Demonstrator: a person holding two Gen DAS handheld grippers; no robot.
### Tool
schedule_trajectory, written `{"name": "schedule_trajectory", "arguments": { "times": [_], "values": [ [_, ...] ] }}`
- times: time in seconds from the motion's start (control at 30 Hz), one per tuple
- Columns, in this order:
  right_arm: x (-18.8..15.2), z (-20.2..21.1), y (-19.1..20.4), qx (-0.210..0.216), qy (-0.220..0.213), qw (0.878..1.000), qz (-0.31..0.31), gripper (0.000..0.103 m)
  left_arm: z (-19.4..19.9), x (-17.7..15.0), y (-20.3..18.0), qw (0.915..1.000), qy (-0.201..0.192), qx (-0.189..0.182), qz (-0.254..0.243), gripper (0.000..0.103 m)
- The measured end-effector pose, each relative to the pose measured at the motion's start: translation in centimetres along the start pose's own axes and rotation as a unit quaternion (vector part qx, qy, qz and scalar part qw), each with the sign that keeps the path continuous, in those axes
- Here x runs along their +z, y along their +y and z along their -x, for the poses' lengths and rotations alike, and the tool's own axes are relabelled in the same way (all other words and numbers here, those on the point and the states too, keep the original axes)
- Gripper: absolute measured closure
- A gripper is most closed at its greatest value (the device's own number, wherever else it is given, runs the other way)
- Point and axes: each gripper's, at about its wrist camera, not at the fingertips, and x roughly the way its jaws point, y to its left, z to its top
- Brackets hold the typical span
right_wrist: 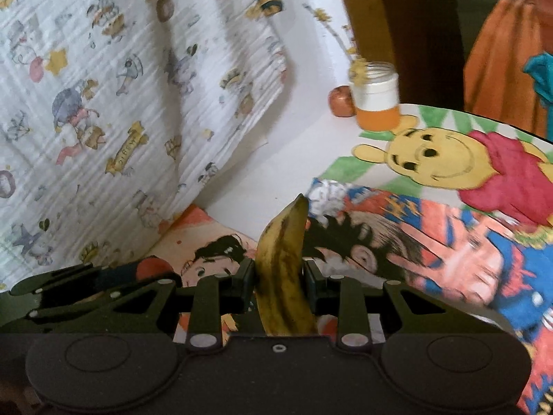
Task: Organize fruits
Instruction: 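Carry the tomato and banana over the tray with both grippers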
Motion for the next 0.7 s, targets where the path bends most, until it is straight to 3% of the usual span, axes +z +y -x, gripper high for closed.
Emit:
{"name": "schedule_trajectory", "arguments": {
  "times": [0.37,0.7],
  "values": [
    [-3.5,5.2,-3.5,-0.017,-0.016,0.999,-0.032,0.071,0.9,-1.3,-4.6,0.9996,0.007,-0.027,-0.006,0.070],
    [-6.9,7.6,-6.0,-0.022,-0.017,0.997,-0.065,0.071,0.2,-3.2,-8.3,0.9978,0.032,-0.053,-0.023,0.070]
  ]
}}
